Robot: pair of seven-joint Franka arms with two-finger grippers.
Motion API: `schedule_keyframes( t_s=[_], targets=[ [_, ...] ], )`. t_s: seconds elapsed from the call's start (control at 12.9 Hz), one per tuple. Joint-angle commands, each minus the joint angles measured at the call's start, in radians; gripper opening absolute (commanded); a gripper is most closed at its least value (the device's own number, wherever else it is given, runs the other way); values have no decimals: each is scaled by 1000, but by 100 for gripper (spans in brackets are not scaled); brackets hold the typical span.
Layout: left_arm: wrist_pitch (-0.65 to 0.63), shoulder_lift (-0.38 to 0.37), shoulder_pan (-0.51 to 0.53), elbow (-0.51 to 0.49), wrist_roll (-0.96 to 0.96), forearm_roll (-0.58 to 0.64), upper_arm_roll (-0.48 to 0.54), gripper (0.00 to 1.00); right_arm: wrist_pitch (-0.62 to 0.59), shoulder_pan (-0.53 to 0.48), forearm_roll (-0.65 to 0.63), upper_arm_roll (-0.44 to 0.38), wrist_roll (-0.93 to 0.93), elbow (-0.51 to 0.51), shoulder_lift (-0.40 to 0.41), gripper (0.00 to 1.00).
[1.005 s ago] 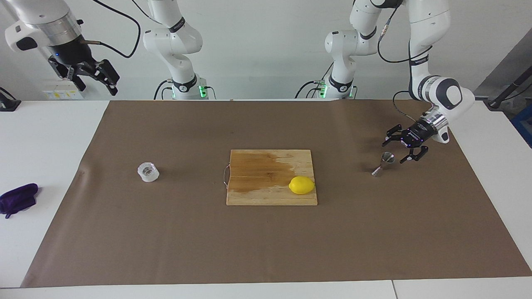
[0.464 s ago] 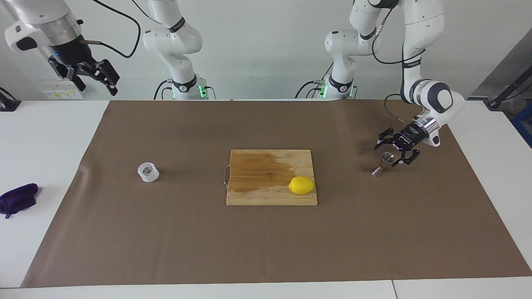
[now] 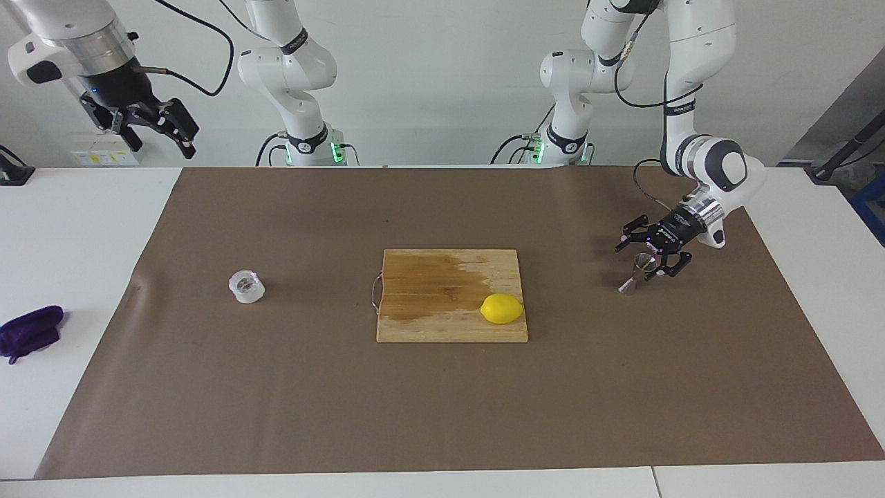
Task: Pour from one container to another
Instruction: 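Close the left gripper around the small metal cup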
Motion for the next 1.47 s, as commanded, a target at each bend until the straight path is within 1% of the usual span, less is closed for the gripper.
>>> schedule_keyframes(
  t_s=[0.0,0.15,0.23,0.39,0.62,0.77,0.93,1.01,1.16,1.24,1.39],
  targets=[
    [22,-14,-7,-12,-9,-25,-3,100,-7,-8,20,3,-22,-17,-21,100],
    [24,-14,-8,-13,-8,-25,-3,100,-7,-8,20,3,-22,-17,-21,100],
    [27,-12,-8,-13,-8,-25,-4,95,-7,-8,20,1,-22,-17,-21,100],
    [35,-12,-10,-13,-8,-25,-4,88,-7,-8,20,3,-22,-17,-22,100],
    [56,-12,-13,-13,-9,-25,-13,72,-7,-8,20,3,-22,-17,-22,100],
    [58,-11,-13,-13,-9,-25,-13,67,-7,-8,20,3,-22,-17,-22,100],
    [58,-11,-13,-13,-25,-25,-13,34,-7,-8,20,3,-22,-17,-22,100],
    [56,-11,-13,-12,-26,-25,-15,32,-7,-8,20,3,-22,-17,-22,100],
    [53,-11,-13,-10,-26,-25,-13,17,-7,-8,19,3,-22,-17,-22,100],
    [52,-11,-13,-7,-26,-25,-13,11,-7,-8,20,3,-22,-17,-22,100],
    [50,-11,-14,-4,-29,-24,-13,7,-7,-8,20,3,-22,-17,-22,100]
  ],
)
